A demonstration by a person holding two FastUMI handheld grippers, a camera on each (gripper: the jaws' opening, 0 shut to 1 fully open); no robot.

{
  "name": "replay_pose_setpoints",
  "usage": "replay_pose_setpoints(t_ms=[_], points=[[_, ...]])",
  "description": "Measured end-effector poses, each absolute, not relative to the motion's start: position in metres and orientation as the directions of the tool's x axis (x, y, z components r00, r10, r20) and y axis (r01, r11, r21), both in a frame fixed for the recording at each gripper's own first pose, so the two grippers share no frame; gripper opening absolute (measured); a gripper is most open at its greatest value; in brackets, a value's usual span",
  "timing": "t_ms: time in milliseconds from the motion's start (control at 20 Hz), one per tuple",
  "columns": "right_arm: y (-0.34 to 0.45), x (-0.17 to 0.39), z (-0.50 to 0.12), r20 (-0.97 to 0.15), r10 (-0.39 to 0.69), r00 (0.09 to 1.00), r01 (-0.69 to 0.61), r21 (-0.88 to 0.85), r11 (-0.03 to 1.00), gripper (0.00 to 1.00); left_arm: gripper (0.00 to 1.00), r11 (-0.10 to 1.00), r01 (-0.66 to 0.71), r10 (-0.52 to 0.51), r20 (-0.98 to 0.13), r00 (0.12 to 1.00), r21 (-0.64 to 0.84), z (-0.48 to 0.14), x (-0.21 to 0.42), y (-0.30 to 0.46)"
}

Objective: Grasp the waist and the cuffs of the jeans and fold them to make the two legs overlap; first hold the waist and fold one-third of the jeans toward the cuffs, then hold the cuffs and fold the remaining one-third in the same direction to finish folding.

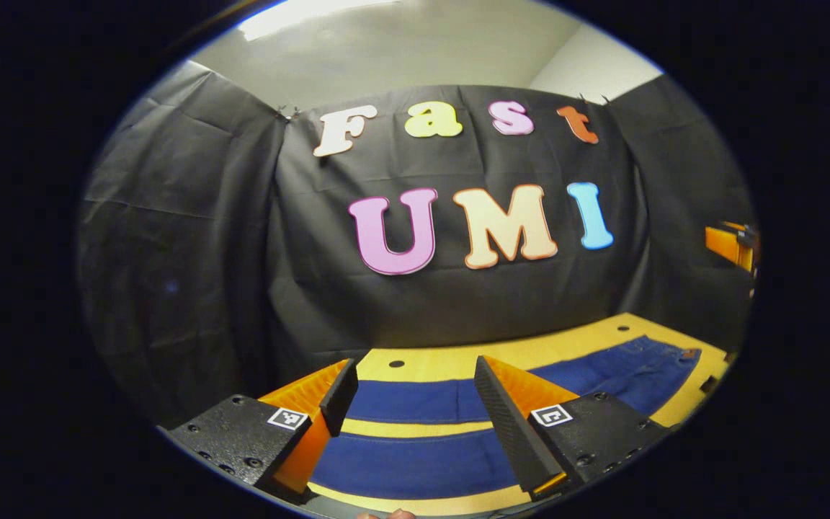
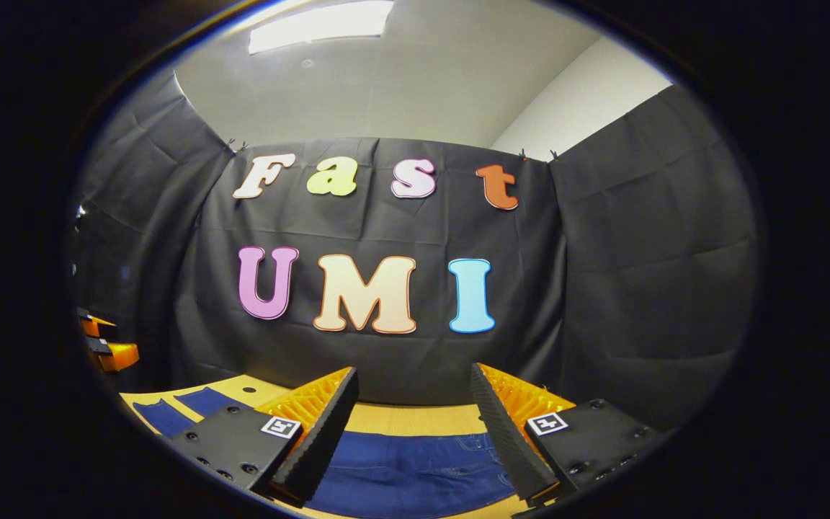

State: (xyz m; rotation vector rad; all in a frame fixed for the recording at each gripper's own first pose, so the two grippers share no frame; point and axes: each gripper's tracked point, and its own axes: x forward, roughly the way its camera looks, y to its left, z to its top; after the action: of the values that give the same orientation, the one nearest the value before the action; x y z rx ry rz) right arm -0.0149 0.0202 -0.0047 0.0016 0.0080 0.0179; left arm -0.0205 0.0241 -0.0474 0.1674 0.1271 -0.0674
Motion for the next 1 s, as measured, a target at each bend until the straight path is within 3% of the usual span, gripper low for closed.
replay_pose_setpoints(t_ms=[150, 200, 250, 300, 450, 800, 1000], points=[[0.023, -0.019, -0.009, -0.015, 0.015, 1.0, -0.015, 0.004, 1.0, 0.98, 1.0, 0.949, 0.136, -0.085, -0.185, 0.979, 0.285, -0.065, -0.024, 0.035], [0.024, -0.022, -0.011, -0.018, 0.012, 1.0, -0.012, 0.005, 1.0, 0.98, 0.96, 0.929, 0.16, -0.095, -0.204, 0.974, 0.333, -0.074, -0.026, 0.038], [0.024, -0.024, -0.014, -0.021, 0.008, 1.0, -0.008, 0.004, 1.0, 0.98, 1.0, 0.905, 0.185, -0.102, -0.225, 0.969, 0.384, -0.08, -0.025, 0.039], [0.024, -0.026, -0.016, -0.026, 0.003, 1.0, -0.003, 0.003, 1.0, 0.98, 0.95, 0.876, 0.21, -0.108, -0.248, 0.963, 0.434, -0.088, -0.025, 0.042], [0.022, -0.035, -0.021, -0.036, -0.011, 0.999, 0.011, -0.002, 1.0, 0.98, 0.95, 0.776, 0.305, -0.128, -0.335, 0.933, 0.552, -0.121, -0.035, 0.051], [0.007, -0.054, -0.032, -0.059, -0.065, 0.996, 0.065, -0.013, 0.998, 0.98, 0.95, 0.555, 0.518, -0.122, -0.552, 0.825, 0.651, -0.215, -0.06, 0.071], [-0.007, -0.064, -0.04, -0.091, -0.096, 0.991, 0.094, -0.025, 0.995, 0.98, 0.95, 0.443, 0.582, -0.078, -0.618, 0.782, 0.682, -0.254, -0.06, 0.084]])
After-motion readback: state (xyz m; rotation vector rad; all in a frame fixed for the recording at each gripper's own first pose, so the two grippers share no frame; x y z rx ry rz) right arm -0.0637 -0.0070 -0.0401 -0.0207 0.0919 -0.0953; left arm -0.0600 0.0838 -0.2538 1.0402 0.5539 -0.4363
